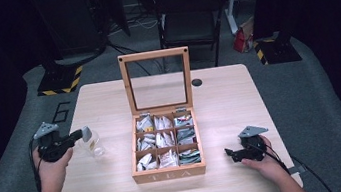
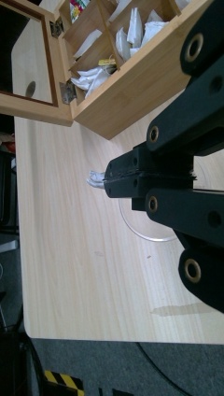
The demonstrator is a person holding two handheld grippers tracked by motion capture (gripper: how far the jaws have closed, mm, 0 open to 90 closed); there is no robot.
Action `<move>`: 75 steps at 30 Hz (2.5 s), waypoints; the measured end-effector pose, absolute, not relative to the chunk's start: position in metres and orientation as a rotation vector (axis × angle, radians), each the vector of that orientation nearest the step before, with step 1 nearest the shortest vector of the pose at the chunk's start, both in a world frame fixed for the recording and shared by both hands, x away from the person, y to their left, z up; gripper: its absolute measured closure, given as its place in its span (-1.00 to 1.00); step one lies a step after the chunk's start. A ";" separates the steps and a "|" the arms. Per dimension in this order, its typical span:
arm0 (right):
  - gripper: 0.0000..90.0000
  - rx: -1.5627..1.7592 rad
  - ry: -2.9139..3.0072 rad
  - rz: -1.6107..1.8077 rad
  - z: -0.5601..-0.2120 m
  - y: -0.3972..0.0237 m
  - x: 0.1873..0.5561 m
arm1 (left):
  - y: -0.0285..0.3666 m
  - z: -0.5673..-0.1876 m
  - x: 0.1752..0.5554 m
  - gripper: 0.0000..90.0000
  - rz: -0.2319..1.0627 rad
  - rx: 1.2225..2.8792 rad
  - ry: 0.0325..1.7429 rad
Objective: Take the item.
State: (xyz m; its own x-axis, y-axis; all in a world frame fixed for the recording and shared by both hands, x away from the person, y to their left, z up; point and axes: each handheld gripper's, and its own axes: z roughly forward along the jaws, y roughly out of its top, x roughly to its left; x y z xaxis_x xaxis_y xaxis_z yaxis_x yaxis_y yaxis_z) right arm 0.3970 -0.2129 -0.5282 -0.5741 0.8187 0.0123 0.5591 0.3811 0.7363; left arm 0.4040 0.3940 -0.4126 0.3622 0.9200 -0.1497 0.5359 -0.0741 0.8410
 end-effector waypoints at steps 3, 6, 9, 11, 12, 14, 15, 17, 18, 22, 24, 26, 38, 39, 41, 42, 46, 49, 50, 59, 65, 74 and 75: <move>-0.70 1.198 2.291 1.015 -0.528 -0.213 0.397 | 0.393 -0.417 0.405 1.00 0.540 1.745 1.297; -0.70 1.199 2.291 1.015 -0.528 -0.213 0.397 | 0.393 -0.420 0.406 1.00 0.534 1.747 1.307; -0.70 1.198 2.291 1.015 -0.528 -0.213 0.397 | 0.392 -0.422 0.406 1.00 0.531 1.747 1.313; -0.70 1.201 2.291 1.015 -0.528 -0.213 0.397 | 0.392 -0.424 0.406 1.00 0.535 1.740 1.315; -0.70 1.201 2.291 1.016 -0.528 -0.213 0.397 | 0.392 -0.424 0.406 1.00 0.526 1.749 1.318; -0.70 1.199 2.291 1.015 -0.528 -0.213 0.397 | 0.392 -0.426 0.406 1.00 0.526 1.743 1.320; -0.70 1.201 2.291 1.015 -0.528 -0.213 0.397 | 0.392 -0.427 0.405 1.00 0.519 1.748 1.322; -0.70 1.201 2.291 1.015 -0.528 -0.213 0.397 | 0.392 -0.429 0.405 1.00 0.517 1.751 1.326; -0.70 1.200 2.291 1.015 -0.528 -0.213 0.397 | 0.392 -0.430 0.405 1.00 0.515 1.752 1.327; -0.70 1.201 2.293 1.015 -0.528 -0.213 0.397 | 0.393 -0.432 0.404 0.99 0.508 1.761 1.329; -0.70 1.198 2.293 1.015 -0.528 -0.213 0.397 | 0.392 -0.432 0.405 0.99 0.511 1.754 1.330; -0.70 1.202 2.291 1.016 -0.528 -0.213 0.397 | 0.392 -0.433 0.405 0.99 0.515 1.748 1.333; -0.70 1.201 2.292 1.016 -0.528 -0.213 0.397 | 0.388 -0.429 0.406 0.51 0.504 1.753 1.325; -0.70 1.203 2.291 1.015 -0.528 -0.213 0.397 | 0.388 -0.428 0.406 0.47 0.512 1.744 1.326; -0.70 1.200 2.292 1.015 -0.528 -0.213 0.397 | 0.387 -0.425 0.406 0.38 0.517 1.738 1.323; -0.70 1.202 2.291 1.016 -0.528 -0.213 0.397 | 0.387 -0.423 0.405 0.34 0.520 1.732 1.320; -0.70 1.199 2.294 1.014 -0.528 -0.213 0.397 | 0.383 -0.416 0.403 0.23 0.533 1.743 1.305; -0.70 1.204 2.291 1.016 -0.528 -0.213 0.397 | 0.378 -0.413 0.402 0.17 0.542 1.740 1.288; -0.70 1.202 2.291 1.016 -0.528 -0.213 0.397 | 0.377 -0.411 0.401 0.16 0.538 1.753 1.279; -0.70 1.202 2.292 1.015 -0.528 -0.213 0.397 | 0.360 -0.403 0.394 0.06 0.546 1.772 1.227; -0.70 1.202 2.291 1.016 -0.528 -0.213 0.397 | 0.350 -0.402 0.390 0.00 0.530 1.794 1.195; -0.70 1.204 2.291 1.016 -0.528 -0.213 0.397 | 0.338 -0.415 0.382 -0.11 0.508 1.835 1.180; -0.70 1.202 2.292 1.015 -0.528 -0.213 0.397 | 0.337 -0.416 0.380 -0.11 0.505 1.841 1.177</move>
